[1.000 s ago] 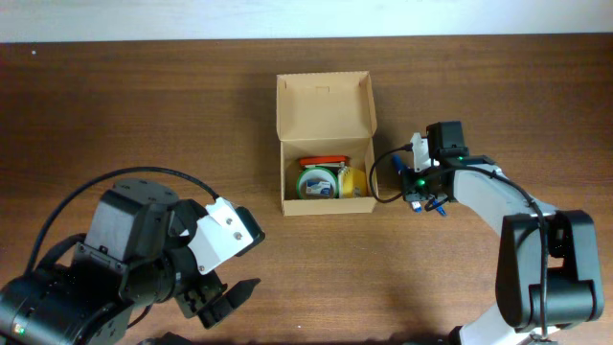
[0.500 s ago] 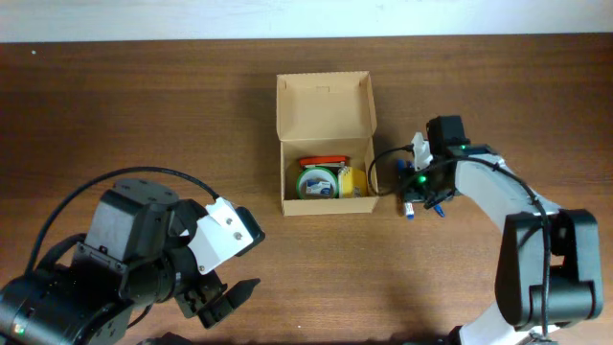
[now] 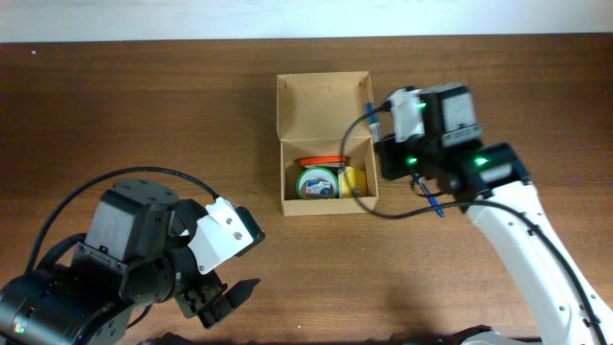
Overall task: Pack container
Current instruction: 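Carry the marker into the box and release it upright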
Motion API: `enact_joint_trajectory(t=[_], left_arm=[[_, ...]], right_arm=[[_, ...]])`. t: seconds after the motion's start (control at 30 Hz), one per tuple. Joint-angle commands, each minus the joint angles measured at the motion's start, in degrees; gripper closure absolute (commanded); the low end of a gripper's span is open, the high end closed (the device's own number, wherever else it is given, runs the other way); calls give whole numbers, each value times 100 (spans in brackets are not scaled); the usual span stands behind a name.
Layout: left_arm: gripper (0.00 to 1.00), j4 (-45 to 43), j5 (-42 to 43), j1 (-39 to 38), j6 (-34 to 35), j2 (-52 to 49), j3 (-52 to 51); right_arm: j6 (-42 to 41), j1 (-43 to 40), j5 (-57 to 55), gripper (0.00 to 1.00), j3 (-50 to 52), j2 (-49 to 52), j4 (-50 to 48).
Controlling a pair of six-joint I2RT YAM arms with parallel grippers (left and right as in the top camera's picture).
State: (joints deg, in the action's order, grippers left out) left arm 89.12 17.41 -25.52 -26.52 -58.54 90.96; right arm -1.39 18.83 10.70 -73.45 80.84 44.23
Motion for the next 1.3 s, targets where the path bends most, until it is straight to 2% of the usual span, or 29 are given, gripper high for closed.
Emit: enact_joint_trajectory(t=[0.0, 0.3, 0.4, 0.63, 0.87, 0.97, 1.07, 1.27], left_arm=[[0, -13, 83, 28, 11, 13, -2], [0, -13, 83, 28, 11, 13, -2], [0, -13, 83, 28, 11, 13, -2], [0, -13, 81, 28, 11, 13, -2], [0, -13, 83, 28, 11, 13, -2], [0, -13, 83, 28, 11, 13, -2], [0, -13, 83, 31, 11, 13, -2], [0, -13, 83, 28, 11, 13, -2]], right_arm=[[444, 476, -479, 96, -87, 136, -149], [439, 1502, -546, 96, -87, 516, -245], [479, 1552, -1071, 96, -87, 516, -146], [2055, 1565, -2081, 96, -87, 516, -28], [4162, 1578, -1845, 96, -87, 1154, -269], [4631, 1582, -1768, 96, -87, 1351, -826], [5565, 1550, -1279, 96, -87, 1425, -1104], [6247, 1349, -1342, 96, -87, 2103, -1342]])
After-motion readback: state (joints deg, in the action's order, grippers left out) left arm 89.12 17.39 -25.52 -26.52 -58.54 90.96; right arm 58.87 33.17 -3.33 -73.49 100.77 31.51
